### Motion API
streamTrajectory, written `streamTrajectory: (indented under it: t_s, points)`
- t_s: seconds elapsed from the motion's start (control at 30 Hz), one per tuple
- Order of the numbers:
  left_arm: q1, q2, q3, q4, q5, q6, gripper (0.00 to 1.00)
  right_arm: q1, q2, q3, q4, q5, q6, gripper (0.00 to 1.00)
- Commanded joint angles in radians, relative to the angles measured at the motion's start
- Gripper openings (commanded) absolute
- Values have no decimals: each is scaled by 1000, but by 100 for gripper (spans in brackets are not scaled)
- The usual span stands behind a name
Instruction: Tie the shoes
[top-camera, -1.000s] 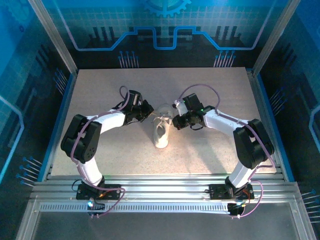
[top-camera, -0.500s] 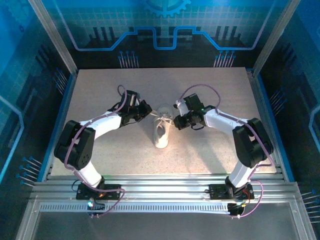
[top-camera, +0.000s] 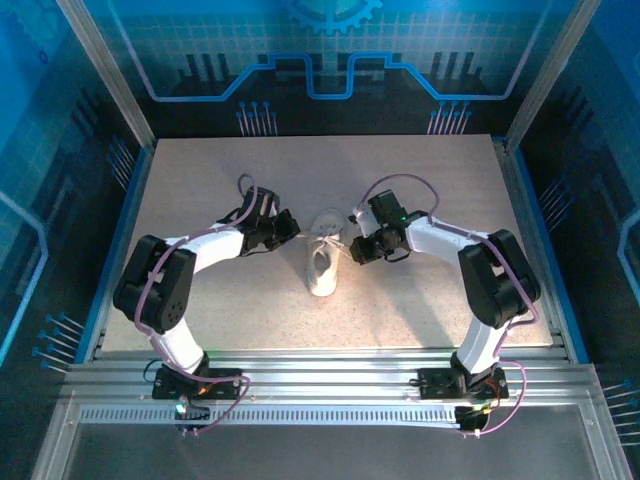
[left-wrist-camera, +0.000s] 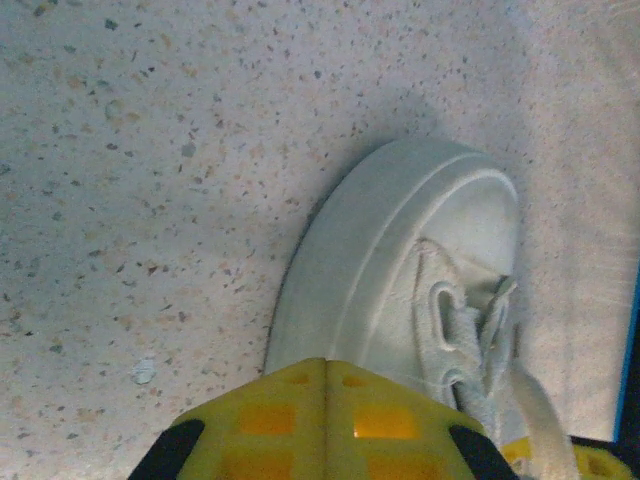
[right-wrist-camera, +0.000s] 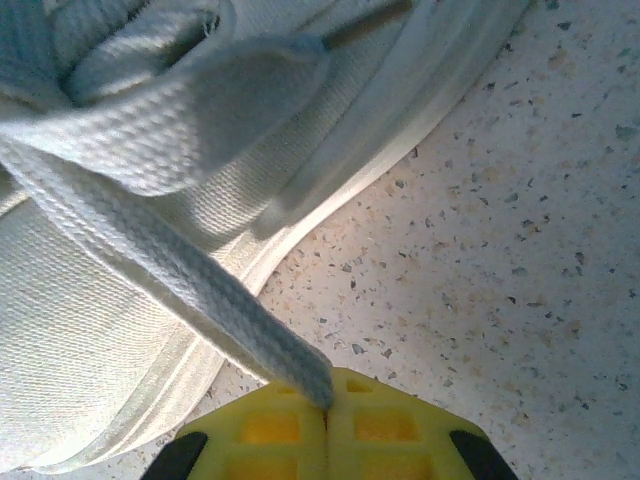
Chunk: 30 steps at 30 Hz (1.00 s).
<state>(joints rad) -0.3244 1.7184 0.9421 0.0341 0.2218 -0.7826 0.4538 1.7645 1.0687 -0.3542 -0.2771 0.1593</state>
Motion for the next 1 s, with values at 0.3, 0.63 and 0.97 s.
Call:
streamTrajectory:
  t_s: [0.3, 0.63, 0.97]
  points:
    - [38, 20, -78, 15, -29, 45, 0, -28, 48, 43, -70, -21, -21, 0]
    - [41, 18, -81, 3, -26, 69, 0, -41, 63, 28, -80, -15, 1, 0]
    - [41, 18, -90, 1, -29, 75, 0, -49, 88, 33, -101, -17, 11, 0]
